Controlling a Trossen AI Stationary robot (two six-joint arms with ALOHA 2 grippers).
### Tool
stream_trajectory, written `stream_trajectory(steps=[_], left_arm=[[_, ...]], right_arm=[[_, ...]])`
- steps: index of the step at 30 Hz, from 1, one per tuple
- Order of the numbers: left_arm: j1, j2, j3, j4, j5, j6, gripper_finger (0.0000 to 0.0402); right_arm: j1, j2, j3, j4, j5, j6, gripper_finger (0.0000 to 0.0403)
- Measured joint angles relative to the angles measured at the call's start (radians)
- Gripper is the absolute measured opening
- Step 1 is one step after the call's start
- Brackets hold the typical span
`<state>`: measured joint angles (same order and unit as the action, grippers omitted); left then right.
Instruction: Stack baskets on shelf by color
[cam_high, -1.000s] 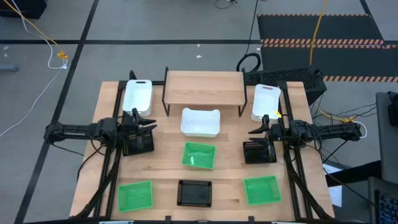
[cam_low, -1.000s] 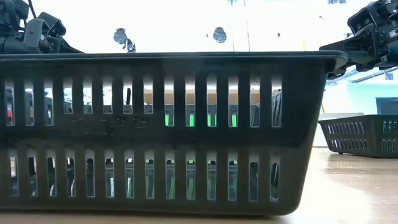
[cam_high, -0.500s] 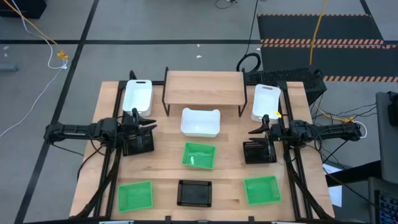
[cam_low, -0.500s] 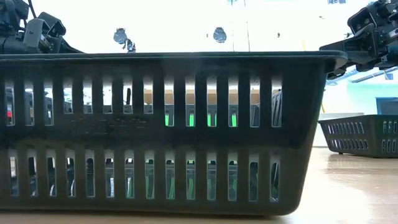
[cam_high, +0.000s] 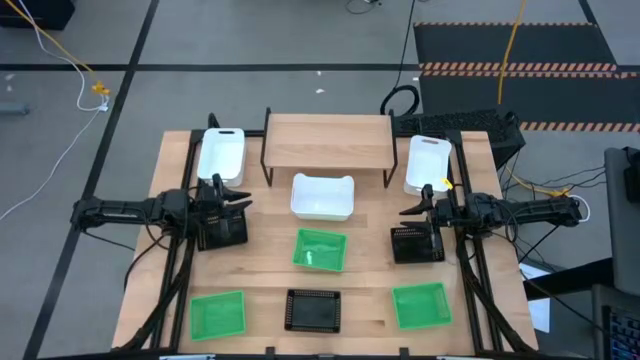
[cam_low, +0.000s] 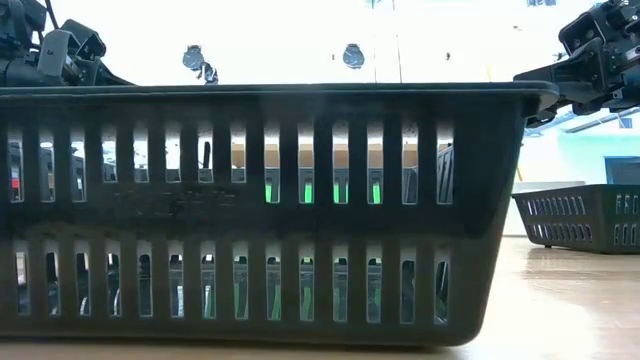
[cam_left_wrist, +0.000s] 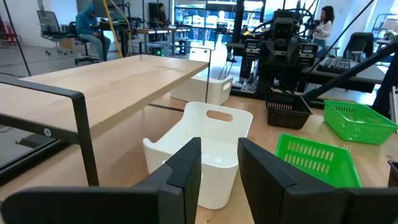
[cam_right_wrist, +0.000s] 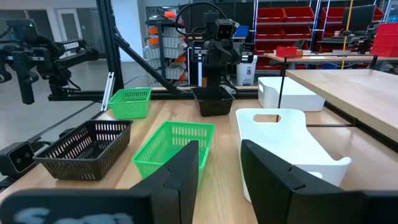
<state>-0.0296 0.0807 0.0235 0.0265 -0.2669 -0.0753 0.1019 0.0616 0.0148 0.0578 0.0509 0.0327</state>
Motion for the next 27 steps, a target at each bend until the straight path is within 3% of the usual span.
stream_trajectory(steps=[4,8,14,22,27], left_arm=[[0.0,0.0,0.0,0.0,0.0,0.0,0.0106],[0.0,0.0,0.0,0.0,0.0,0.0,0.0106],[0.0,0.0,0.0,0.0,0.0,0.0,0.0106],[0.0,0.0,0.0,0.0,0.0,0.0,0.0106],[0.0,0.0,0.0,0.0,0.0,0.0,0.0106]], right_arm=[[0.0,0.0,0.0,0.064,0.004,-0.012,0.0113],[0.0,0.0,0.0,0.088,0.0,-0.138,0.0113],[0.0,0.0,0.0,0.107,0.003,-0.134,0.0113],[0.0,0.066,0.0,0.198,0.057,0.208,0.0114],[0.018,0.146,0.0,0.299,-0.005,0.312,0.0114]])
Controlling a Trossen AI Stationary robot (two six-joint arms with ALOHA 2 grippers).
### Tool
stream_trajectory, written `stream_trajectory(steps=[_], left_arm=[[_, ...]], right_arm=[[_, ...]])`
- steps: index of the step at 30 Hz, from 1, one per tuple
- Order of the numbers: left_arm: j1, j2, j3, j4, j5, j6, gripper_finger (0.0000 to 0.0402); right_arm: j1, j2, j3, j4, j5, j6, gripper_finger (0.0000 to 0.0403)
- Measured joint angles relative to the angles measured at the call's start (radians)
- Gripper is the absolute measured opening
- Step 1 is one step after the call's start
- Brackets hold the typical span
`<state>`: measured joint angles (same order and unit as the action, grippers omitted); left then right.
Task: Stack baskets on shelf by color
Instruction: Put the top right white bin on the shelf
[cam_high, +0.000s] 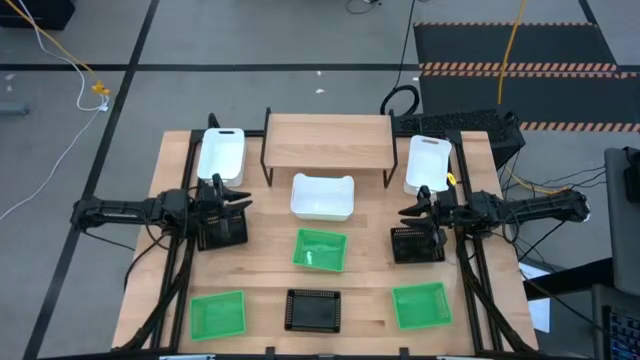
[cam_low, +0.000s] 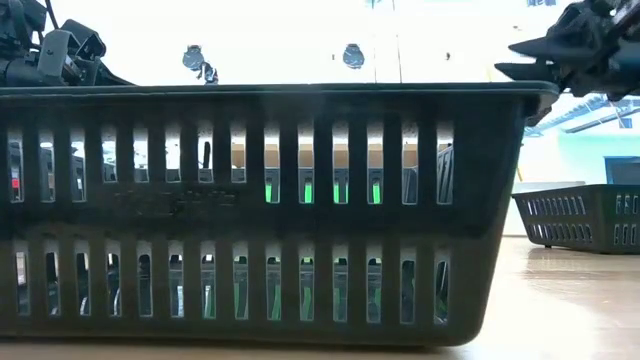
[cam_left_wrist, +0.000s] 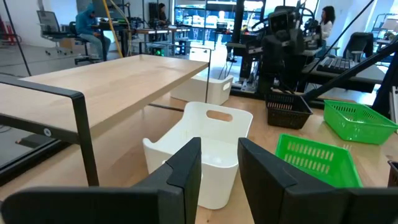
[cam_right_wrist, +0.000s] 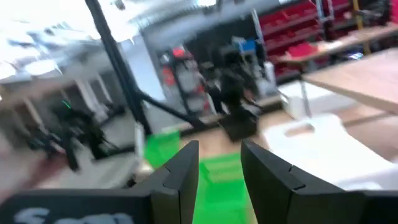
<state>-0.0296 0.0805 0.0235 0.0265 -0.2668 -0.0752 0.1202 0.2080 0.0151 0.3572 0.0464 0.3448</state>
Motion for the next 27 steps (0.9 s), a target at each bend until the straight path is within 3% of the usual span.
stream_trajectory(steps=[4,6,9,11,14,18,23,27], left_arm=[[0.0,0.0,0.0,0.0,0.0,0.0,0.0106],[0.0,0.0,0.0,0.0,0.0,0.0,0.0106],[0.001,0.0,0.0,0.001,-0.006,0.0,0.0106],[0.004,0.0,0.0,0.005,-0.028,0.001,0.0106],[0.014,0.0,0.0,0.021,-0.09,0.046,0.0106],[0.032,0.0,0.0,0.133,-0.131,0.218,0.0106],[0.042,0.0,0.001,0.225,-0.131,0.312,0.0106],[0.042,0.0,0.001,0.28,-0.132,0.335,0.0106]], right_arm=[[0.006,0.046,0.006,0.18,0.108,0.016,0.0114],[0.005,0.065,0.013,0.206,0.115,-0.069,0.0114],[0.006,0.091,0.042,0.207,0.113,-0.114,0.0114],[0.006,0.112,0.083,0.112,0.151,-0.134,0.0114],[0.006,0.16,0.232,-0.154,0.329,-0.141,0.0114],[0.004,0.289,0.49,-0.591,0.559,-0.102,0.0114],[-0.007,0.469,0.79,-1.042,0.61,-0.023,0.0114],[-0.054,0.614,0.922,-1.366,0.594,0.059,0.0116]])
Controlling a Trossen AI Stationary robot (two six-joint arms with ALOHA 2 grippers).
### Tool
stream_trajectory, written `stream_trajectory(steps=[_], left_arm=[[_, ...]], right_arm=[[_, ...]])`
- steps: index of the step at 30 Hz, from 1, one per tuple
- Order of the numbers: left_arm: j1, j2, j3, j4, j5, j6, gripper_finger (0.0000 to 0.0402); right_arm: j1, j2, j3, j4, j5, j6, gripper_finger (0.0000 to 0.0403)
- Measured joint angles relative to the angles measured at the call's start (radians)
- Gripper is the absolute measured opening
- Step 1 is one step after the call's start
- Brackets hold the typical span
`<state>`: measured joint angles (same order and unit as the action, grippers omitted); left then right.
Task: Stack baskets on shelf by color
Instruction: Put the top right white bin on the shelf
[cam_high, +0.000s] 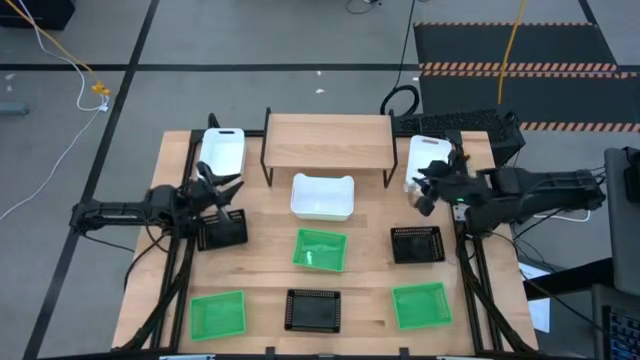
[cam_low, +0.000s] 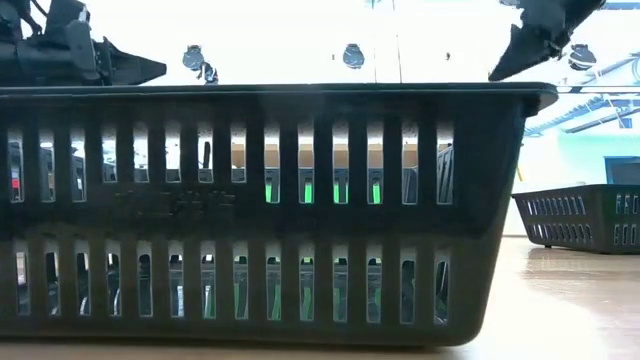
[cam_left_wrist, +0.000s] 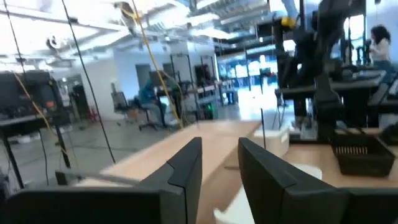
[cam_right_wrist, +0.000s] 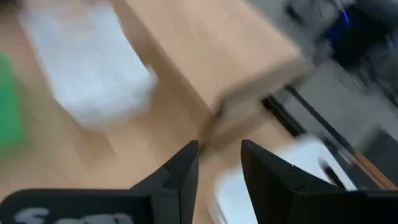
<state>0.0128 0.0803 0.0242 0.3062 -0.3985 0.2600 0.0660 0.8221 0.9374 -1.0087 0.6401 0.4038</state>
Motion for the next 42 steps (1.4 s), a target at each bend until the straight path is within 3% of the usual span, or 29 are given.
stream_trajectory(steps=[3,6,8,14,22,31,42], left_arm=[[0.0,0.0,0.0,0.024,0.0,-0.031,0.0106],[0.0,0.0,0.0,0.036,0.0,-0.109,0.0106],[0.0,0.0,0.0,0.036,0.0,-0.159,0.0106],[-0.002,0.0,0.0,-0.017,0.0,-0.293,0.0106],[-0.001,0.0,0.0,-0.068,-0.001,-0.323,0.0106],[-0.001,0.0,0.0,-0.077,-0.026,-0.281,0.0106],[-0.001,0.0,-0.001,-0.095,-0.03,-0.269,0.0106]], right_arm=[[-0.048,0.094,0.022,-0.163,-0.072,0.051,0.0127],[-0.095,0.163,0.009,-0.248,-0.166,0.064,0.0149],[-0.123,0.206,-0.009,-0.278,-0.174,0.064,0.0168],[-0.233,0.228,-0.09,-0.164,-0.161,-0.098,0.022],[-0.475,0.194,-0.187,0.012,-0.381,-0.354,0.0235],[-0.608,0.203,-0.186,0.04,-0.462,-0.451,0.0194],[-0.637,0.237,-0.192,0.046,-0.493,-0.468,0.0109]])
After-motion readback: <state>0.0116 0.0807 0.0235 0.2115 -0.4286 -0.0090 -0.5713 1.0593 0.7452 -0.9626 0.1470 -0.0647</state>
